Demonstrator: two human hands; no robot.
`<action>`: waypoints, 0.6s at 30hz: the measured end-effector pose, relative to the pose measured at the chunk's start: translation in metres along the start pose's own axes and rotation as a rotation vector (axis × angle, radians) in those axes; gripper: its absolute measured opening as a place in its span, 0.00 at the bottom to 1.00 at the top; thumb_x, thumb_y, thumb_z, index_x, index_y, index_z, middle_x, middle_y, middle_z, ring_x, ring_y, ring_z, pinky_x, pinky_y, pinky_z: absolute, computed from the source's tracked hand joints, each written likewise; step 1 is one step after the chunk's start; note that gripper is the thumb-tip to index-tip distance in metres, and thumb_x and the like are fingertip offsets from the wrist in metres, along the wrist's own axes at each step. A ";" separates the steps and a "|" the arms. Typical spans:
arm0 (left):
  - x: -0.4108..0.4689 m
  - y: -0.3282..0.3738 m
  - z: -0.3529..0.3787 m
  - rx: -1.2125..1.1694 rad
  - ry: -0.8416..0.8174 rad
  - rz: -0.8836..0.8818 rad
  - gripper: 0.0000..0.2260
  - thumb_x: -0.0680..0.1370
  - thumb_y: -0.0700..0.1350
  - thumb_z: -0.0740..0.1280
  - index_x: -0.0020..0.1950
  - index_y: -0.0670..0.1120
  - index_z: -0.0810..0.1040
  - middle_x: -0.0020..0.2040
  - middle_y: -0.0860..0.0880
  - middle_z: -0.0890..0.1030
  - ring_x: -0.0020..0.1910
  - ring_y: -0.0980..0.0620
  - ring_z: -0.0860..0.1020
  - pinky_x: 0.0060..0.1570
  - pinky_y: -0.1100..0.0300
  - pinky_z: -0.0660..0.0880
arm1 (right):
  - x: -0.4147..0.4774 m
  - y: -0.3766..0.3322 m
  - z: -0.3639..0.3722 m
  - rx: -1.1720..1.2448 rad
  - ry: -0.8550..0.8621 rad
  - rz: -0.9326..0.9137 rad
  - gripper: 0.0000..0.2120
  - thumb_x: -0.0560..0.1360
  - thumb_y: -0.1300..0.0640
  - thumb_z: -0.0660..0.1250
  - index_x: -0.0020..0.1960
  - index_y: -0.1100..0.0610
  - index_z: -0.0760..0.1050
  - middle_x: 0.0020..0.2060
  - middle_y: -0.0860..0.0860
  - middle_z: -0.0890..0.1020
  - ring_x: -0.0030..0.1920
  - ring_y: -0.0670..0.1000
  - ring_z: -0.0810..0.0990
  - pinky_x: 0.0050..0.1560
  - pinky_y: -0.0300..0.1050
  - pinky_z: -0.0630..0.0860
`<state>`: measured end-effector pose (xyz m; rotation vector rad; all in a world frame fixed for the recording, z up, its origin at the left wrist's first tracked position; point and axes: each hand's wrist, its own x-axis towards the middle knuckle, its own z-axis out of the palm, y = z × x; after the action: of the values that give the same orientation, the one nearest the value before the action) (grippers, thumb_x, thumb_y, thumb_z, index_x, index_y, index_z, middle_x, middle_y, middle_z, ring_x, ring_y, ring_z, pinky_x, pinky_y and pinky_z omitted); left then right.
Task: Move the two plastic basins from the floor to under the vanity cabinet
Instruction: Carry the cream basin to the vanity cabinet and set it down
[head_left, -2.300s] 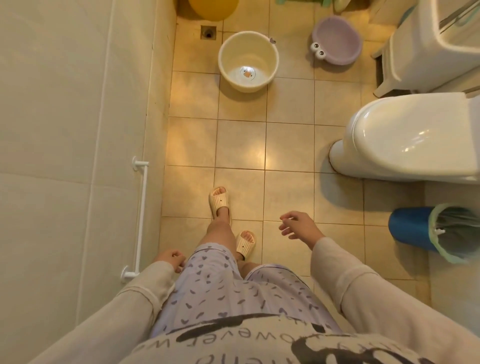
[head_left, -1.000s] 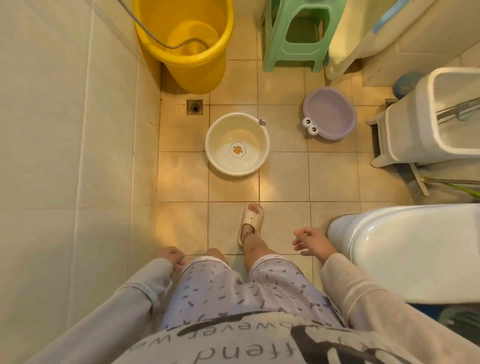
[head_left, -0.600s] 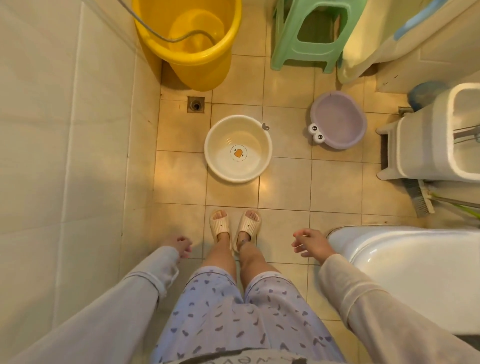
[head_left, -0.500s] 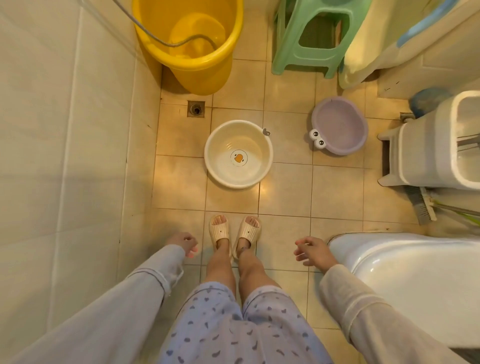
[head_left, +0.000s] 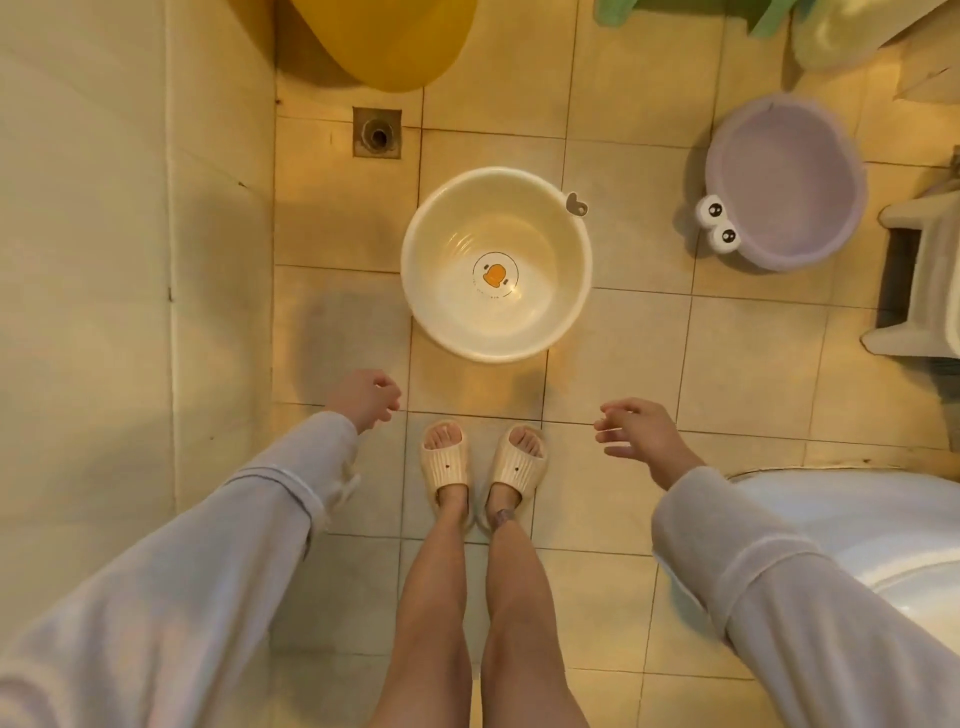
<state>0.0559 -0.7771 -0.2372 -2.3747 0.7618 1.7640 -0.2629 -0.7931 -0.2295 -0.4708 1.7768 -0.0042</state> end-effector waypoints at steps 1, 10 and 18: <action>0.025 -0.003 0.003 -0.020 0.022 -0.002 0.08 0.77 0.41 0.59 0.51 0.41 0.77 0.46 0.44 0.79 0.38 0.49 0.75 0.35 0.60 0.70 | 0.024 -0.002 0.010 0.024 0.002 0.014 0.11 0.78 0.64 0.59 0.58 0.63 0.74 0.39 0.55 0.79 0.38 0.54 0.78 0.40 0.46 0.77; 0.214 0.002 0.051 -0.313 0.176 -0.100 0.12 0.77 0.41 0.60 0.58 0.39 0.73 0.52 0.44 0.73 0.50 0.47 0.74 0.55 0.50 0.76 | 0.220 0.001 0.070 0.294 0.071 0.119 0.35 0.74 0.60 0.69 0.75 0.58 0.55 0.66 0.58 0.69 0.66 0.59 0.72 0.58 0.54 0.77; 0.271 0.011 0.073 -0.690 0.107 -0.162 0.21 0.76 0.41 0.63 0.69 0.39 0.68 0.55 0.43 0.73 0.52 0.45 0.75 0.51 0.50 0.76 | 0.283 -0.001 0.097 0.576 -0.003 0.133 0.23 0.73 0.62 0.69 0.66 0.59 0.68 0.57 0.55 0.77 0.62 0.58 0.76 0.56 0.53 0.78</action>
<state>0.0445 -0.8525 -0.5077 -2.8400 -0.0750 2.0808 -0.2234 -0.8591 -0.5185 0.0634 1.7048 -0.4103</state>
